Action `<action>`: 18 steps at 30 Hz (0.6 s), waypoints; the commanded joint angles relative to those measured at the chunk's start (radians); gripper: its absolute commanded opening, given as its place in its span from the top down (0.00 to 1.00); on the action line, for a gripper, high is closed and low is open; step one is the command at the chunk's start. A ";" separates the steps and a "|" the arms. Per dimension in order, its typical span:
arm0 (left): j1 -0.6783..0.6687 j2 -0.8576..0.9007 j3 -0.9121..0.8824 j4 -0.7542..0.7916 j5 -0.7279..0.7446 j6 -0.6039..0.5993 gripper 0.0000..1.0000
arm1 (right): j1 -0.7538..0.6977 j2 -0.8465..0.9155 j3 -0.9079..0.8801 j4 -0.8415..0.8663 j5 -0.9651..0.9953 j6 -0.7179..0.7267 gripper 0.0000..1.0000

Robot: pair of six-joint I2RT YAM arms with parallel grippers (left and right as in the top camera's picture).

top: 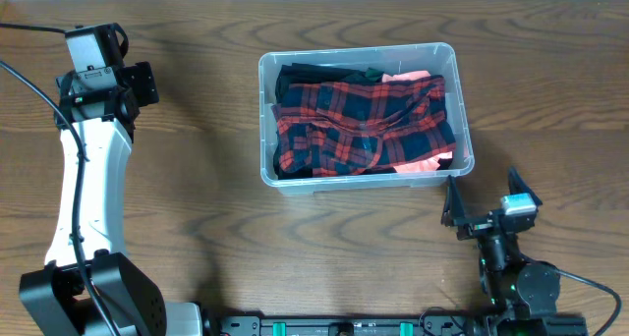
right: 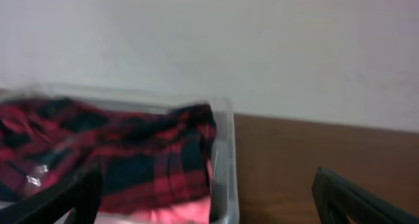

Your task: Pack container

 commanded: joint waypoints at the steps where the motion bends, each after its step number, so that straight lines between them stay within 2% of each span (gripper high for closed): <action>1: 0.002 0.004 0.001 -0.003 -0.012 -0.009 0.02 | -0.014 -0.009 -0.011 -0.022 -0.008 -0.035 0.01; 7: 0.002 0.004 0.001 -0.003 -0.012 -0.009 0.02 | -0.014 -0.009 -0.011 -0.111 -0.005 -0.072 0.01; 18: 0.002 0.004 0.001 -0.003 -0.012 -0.009 0.02 | -0.014 -0.009 -0.011 -0.107 0.005 -0.072 0.01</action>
